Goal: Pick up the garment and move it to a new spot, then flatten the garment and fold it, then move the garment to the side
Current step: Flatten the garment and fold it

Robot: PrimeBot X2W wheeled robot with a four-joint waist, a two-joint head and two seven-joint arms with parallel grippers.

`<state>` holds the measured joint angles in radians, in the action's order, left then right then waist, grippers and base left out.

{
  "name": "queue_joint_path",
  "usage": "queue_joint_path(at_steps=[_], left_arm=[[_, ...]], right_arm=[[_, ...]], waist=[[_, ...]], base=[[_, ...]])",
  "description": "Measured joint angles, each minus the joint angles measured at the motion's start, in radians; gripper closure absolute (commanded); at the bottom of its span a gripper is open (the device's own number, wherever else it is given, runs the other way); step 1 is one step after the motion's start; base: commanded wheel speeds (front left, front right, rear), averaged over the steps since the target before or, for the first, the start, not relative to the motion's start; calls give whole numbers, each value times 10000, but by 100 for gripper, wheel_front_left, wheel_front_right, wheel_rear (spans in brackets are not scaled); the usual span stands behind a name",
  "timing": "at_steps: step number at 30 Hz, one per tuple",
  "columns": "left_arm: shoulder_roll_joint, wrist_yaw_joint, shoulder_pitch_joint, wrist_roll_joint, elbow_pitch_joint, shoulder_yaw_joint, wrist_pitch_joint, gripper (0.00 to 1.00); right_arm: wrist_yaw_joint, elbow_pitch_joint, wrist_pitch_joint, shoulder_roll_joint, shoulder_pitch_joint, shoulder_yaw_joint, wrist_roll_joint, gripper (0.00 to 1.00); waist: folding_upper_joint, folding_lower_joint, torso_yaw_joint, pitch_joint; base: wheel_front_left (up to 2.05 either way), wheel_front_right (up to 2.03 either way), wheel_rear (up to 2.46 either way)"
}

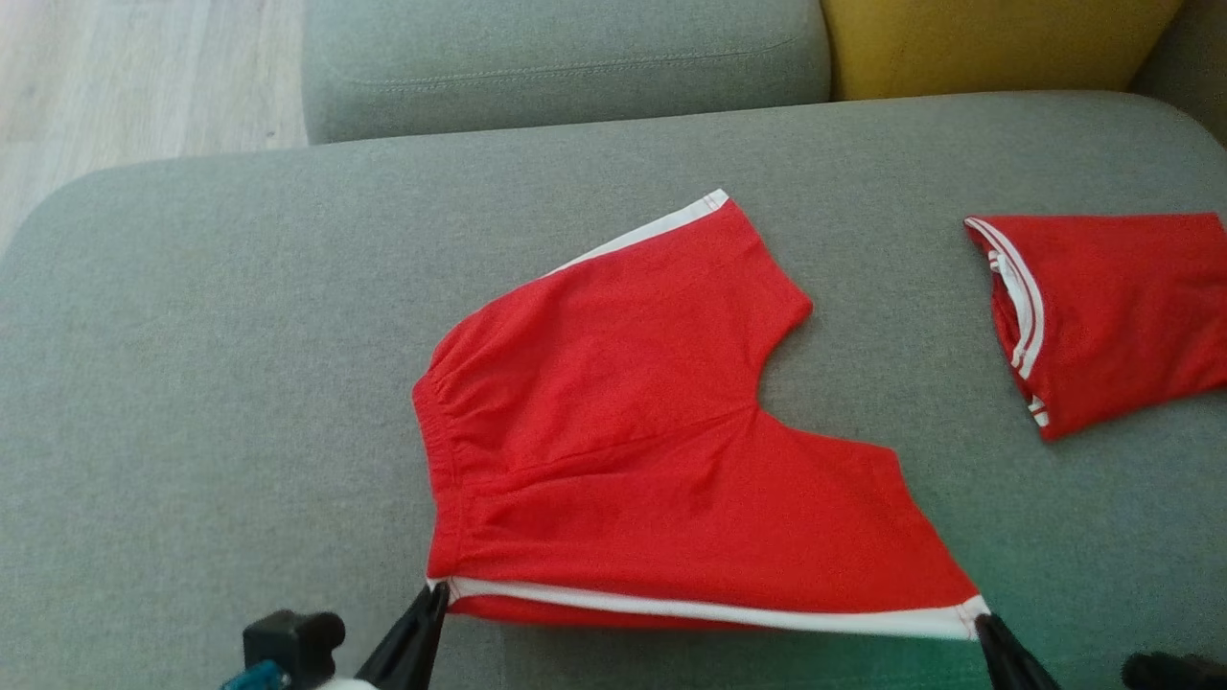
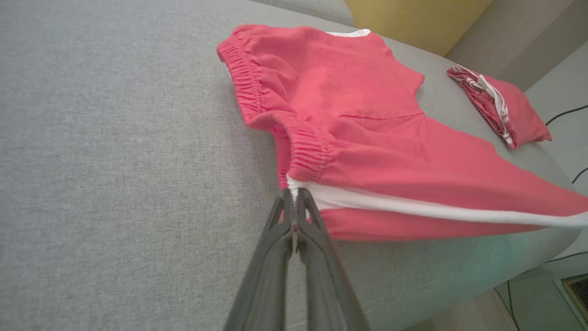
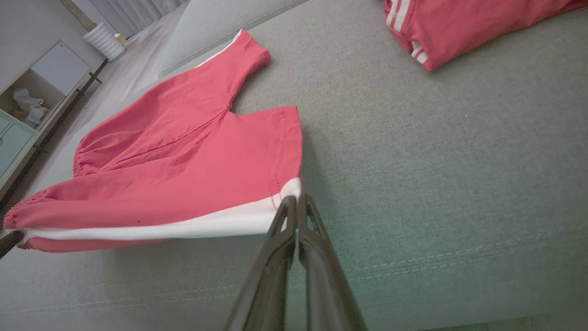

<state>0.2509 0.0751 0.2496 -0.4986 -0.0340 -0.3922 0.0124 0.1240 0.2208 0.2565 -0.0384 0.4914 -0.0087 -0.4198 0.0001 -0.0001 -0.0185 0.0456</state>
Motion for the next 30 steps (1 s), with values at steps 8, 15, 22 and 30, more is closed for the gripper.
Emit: queue_joint_path(at_steps=[8, 15, 22, 30], left_arm=[[23, 23, -193, -150, -393, 107, 213, 100], [-105, -385, -2537, -685, 174, 454, 351, 100], [-591, -857, -4809, -1127, 1498, 606, 389, 100], [-1078, -1300, -6922, -1235, 3444, 556, 198, 100]], right_arm=[[0, 408, 412, 12, -477, -165, 267, 100], [0, -512, 604, -19, -4222, -255, 800, 100], [0, -3116, 596, -796, -8237, 230, 834, 100], [0, -6431, -171, -1248, -11539, 1093, 485, 100]], waist=[[0, 0, 117, 282], [0, 1, 398, 1170], [-1, 2, 795, 2337], [-1, 3, 1349, 3399]], base=[[0, 0, 0], [0, 0, 0], [0, 0, 0], [0, 0, 0]])
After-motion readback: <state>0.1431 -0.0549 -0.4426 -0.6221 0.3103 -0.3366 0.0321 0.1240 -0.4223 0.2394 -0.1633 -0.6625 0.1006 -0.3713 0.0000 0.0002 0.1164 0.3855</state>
